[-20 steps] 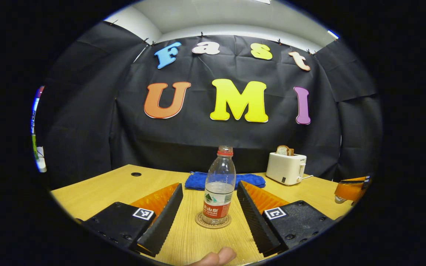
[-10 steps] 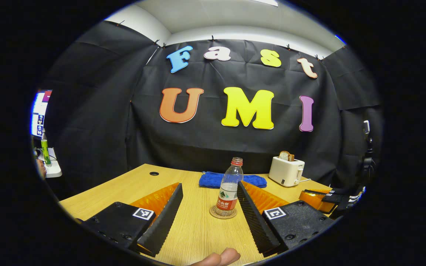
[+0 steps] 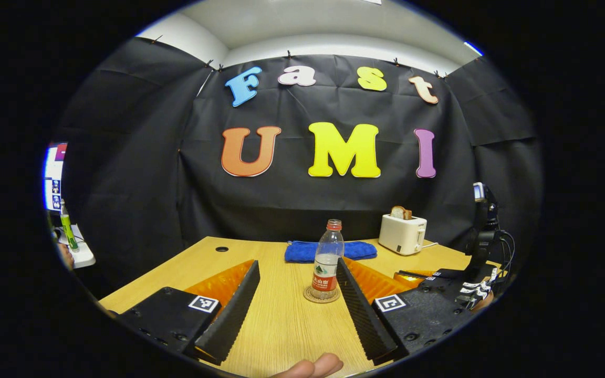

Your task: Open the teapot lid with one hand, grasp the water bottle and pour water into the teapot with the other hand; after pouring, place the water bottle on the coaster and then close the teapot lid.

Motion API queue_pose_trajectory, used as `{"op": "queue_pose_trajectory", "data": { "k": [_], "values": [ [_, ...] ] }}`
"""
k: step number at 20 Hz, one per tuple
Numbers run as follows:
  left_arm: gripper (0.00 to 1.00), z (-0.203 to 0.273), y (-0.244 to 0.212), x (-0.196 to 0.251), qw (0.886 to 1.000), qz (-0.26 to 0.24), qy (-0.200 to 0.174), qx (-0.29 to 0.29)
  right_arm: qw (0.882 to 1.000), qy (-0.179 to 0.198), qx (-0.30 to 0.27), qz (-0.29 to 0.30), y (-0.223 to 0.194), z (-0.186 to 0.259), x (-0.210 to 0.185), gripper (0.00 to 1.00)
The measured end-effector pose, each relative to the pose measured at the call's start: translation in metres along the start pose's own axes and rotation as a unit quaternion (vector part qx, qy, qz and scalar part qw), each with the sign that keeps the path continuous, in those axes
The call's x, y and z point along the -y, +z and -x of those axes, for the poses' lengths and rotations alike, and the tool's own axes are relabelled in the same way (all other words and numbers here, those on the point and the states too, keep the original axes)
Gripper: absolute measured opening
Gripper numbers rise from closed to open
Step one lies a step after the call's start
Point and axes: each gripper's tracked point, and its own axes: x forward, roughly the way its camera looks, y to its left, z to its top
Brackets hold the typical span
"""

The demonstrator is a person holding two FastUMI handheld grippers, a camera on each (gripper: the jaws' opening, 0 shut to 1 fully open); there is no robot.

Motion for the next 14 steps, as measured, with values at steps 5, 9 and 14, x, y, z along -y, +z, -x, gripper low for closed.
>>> {"op": "queue_pose_trajectory", "data": {
  "k": [5,9,14],
  "values": [
    [0.92,-0.004,-0.01,-0.013,1.0,0.001,0.007,-0.017,1.0,-0.005,-0.006,-0.003,-0.005,-0.013,0.003,0.01],
    [0.92,-0.004,-0.013,-0.015,1.0,0.004,0.003,-0.026,1.0,-0.002,-0.01,-0.005,-0.009,-0.019,0.002,0.03],
    [0.92,-0.001,-0.014,-0.007,0.999,-0.017,-0.012,-0.026,1.0,-0.007,-0.009,0.005,-0.012,-0.02,0.002,0.04]
  ]
}}
